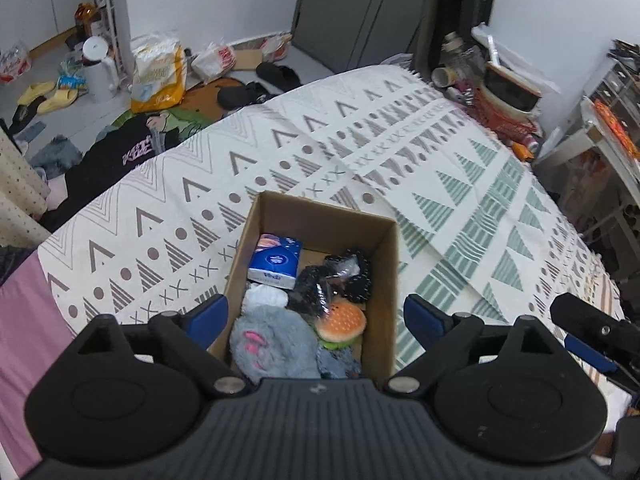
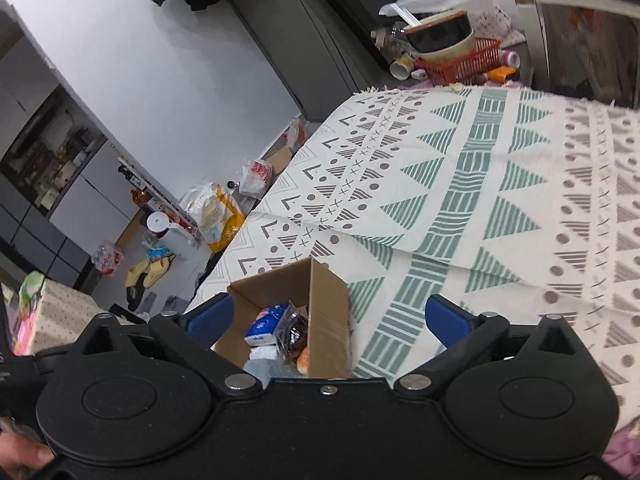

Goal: Organize soft objects

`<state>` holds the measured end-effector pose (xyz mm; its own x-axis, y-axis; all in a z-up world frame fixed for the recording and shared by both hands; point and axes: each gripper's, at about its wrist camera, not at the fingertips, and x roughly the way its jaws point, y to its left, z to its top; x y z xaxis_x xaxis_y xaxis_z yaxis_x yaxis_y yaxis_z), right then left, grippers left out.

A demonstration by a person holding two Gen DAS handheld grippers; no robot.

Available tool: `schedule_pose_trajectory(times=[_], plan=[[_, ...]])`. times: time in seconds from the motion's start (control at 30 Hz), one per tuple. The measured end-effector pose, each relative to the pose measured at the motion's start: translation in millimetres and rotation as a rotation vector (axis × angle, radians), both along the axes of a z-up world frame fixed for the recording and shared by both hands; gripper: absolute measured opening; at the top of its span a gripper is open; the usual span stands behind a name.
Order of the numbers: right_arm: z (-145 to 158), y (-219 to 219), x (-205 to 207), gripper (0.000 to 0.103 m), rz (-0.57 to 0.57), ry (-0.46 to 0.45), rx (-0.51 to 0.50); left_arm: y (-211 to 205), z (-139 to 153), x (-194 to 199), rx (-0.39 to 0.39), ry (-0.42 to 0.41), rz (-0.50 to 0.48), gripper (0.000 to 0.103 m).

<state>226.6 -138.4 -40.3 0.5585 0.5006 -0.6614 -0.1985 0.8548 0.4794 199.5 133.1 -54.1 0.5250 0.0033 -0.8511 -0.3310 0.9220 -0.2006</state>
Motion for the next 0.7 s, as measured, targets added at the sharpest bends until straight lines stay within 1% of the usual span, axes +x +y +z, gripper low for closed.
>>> schedule_pose_trajectory(times=[0.07, 0.3, 0.47, 0.57, 0.7], plan=[[4.3, -5.8, -7.0, 0.103, 0.003, -0.017, -0.011, -5.0, 6.8, -7.3, 0.011, -0.008, -0.009, 0.097], [10.6, -20.1, -29.7, 0.103, 0.018, -0.045, -0.022, -22.7, 24.7, -33.8, 0.096, -0.048, -0.052, 0.098], [14.2, -24.5, -47.4, 0.103, 0.041, -0.056, -0.056, -30.6, 27.7, -52.9, 0.104, -0.064, -0.065, 0.098], [15.4, -30.5, -57.9, 0.103, 0.043, -0.067, -0.057, -34.7, 30.0, -65.0, 0.110, -0.073, -0.073, 0.098], [16.1, -37.8, -73.1, 0.103, 0.032, -0.088, -0.081, -43.7, 33.3, -82.4, 0.139, -0.090, -0.100, 0.098]])
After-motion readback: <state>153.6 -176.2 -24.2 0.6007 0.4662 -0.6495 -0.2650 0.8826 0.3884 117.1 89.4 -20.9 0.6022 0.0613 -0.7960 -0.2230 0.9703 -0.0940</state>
